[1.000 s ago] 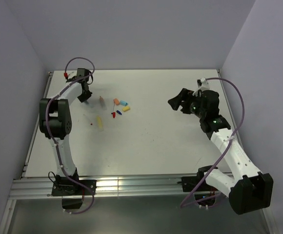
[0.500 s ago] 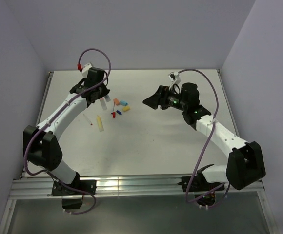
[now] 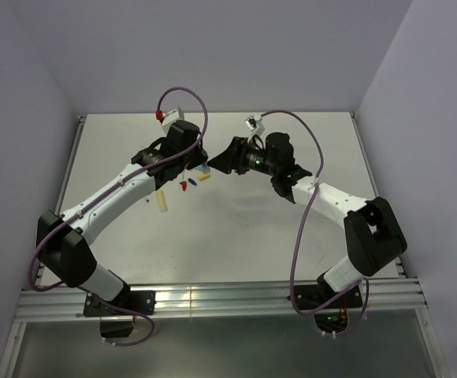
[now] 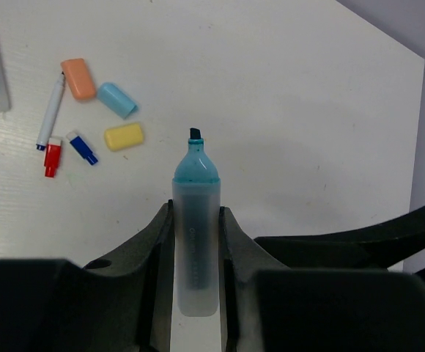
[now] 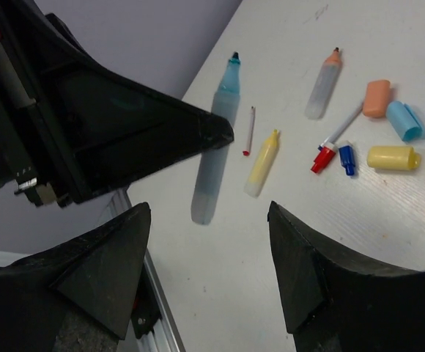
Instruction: Insert the pens into the pen caps
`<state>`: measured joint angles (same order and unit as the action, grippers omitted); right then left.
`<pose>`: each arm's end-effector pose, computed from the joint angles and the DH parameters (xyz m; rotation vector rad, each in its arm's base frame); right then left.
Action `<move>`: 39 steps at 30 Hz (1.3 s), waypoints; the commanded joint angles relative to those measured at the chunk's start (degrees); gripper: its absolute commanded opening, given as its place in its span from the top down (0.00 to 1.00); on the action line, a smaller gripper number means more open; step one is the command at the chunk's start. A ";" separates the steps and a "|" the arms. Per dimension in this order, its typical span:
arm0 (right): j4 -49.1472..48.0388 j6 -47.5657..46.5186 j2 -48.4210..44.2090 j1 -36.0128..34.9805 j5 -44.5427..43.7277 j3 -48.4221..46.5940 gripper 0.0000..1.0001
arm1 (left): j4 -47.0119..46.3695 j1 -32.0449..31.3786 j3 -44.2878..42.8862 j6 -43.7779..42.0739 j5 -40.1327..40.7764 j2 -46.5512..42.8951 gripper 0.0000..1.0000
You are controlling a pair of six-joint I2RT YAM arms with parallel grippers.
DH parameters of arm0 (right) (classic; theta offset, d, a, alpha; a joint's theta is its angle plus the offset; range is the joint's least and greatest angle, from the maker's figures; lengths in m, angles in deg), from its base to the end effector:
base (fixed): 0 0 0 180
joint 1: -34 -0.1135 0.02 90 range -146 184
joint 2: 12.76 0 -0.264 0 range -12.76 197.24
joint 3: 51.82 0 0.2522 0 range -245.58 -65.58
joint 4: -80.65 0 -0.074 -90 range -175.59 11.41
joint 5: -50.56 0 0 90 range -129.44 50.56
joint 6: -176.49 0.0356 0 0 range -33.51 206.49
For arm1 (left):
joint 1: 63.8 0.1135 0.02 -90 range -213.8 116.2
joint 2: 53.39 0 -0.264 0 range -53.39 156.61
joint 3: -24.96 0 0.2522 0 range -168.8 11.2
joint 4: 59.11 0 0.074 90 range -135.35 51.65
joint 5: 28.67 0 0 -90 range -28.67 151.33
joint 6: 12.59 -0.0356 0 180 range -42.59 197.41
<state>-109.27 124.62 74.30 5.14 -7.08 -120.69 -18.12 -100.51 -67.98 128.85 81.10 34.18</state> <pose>0.2965 0.1852 0.2835 -0.3101 1.8619 1.3171 0.2856 -0.1979 0.3383 -0.4745 2.1436 -0.5076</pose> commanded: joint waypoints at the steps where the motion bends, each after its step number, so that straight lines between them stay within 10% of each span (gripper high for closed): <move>1: -5.14 0.98 1.08 -1.02 -2.04 -3.60 0.28 | -1.91 -1.61 -2.03 1.73 0.44 -1.26 1.00; 29: 0.74 -2.01 1.26 -2.51 -7.75 -6.32 0.57 | -0.86 -9.87 -6.96 1.91 0.80 4.45 1.00; 39: 1.71 -2.35 0.12 -2.60 -8.28 -5.01 1.00 | -2.00 -11.72 -5.37 2.88 1.50 4.89 0.91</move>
<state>-103.52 124.05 76.44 3.13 -13.06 -122.94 -19.37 -108.49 -72.83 130.84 87.64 39.23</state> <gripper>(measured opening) 0.257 0.268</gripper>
